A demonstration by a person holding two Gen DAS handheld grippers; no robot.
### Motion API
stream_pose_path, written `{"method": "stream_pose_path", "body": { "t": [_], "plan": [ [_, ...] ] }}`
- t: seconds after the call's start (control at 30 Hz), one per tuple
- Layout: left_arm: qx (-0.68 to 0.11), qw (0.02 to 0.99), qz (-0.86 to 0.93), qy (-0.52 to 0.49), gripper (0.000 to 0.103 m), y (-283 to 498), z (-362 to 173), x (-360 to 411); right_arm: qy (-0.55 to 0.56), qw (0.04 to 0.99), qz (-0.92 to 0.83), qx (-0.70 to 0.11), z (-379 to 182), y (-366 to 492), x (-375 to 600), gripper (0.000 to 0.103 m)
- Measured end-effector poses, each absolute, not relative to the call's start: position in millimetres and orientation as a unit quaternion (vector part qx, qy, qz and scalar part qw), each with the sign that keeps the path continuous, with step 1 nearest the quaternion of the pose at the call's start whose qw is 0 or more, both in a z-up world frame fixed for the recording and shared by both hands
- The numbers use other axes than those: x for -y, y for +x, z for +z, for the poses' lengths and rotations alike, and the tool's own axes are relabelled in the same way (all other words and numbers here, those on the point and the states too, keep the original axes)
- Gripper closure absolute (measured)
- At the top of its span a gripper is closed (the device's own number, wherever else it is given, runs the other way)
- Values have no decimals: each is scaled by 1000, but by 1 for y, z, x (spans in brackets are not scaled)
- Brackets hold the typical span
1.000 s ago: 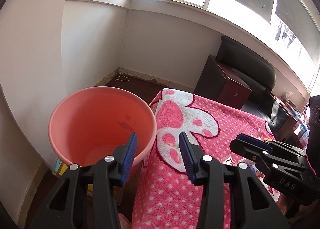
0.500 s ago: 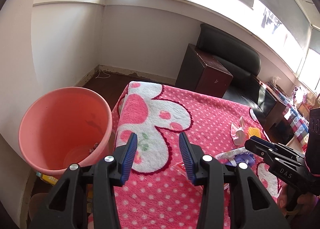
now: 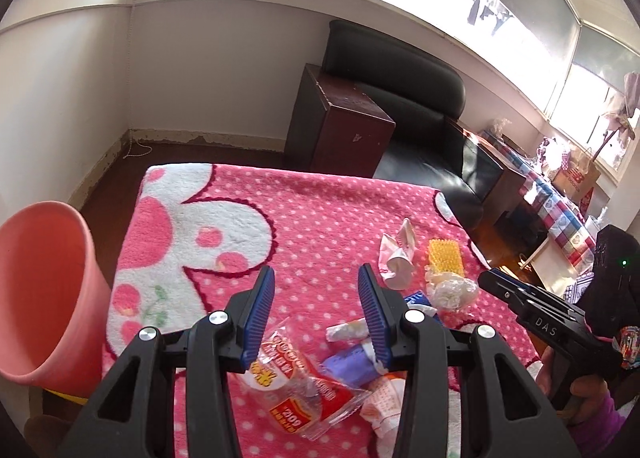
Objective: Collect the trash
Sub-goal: 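Move both tools back over the remaining trash on the blanket, then grasp the paper cup with the left gripper while the right grasps the yellow foam net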
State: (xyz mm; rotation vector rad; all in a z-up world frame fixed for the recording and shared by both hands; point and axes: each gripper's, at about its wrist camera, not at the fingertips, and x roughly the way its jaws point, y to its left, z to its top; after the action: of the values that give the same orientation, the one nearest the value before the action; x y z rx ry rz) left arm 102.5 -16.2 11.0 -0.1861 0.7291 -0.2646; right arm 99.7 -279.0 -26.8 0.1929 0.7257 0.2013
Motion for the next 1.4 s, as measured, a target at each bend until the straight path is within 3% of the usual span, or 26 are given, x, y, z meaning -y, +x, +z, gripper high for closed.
{"method": "stream_pose_path", "body": {
  "t": [0.43,0.8,0.87,0.9,1.4],
  "plan": [
    [-430,877,-214,-25,61,178,-15,113,128,919,70,-367,-47,111,319,81],
    [-490,847,-206,-7,61,221,-50,148,144,909,64,-385,-60,133,332,81],
    [-495,844,-207,-6,63,222,-53,151,147,908,65,-387,-61,137,334,81],
    [-497,843,-206,-9,71,223,-54,152,149,907,65,-389,-61,140,335,81],
    [-442,871,-212,-38,79,203,-26,128,177,884,63,-428,-83,169,337,81]
  ]
}}
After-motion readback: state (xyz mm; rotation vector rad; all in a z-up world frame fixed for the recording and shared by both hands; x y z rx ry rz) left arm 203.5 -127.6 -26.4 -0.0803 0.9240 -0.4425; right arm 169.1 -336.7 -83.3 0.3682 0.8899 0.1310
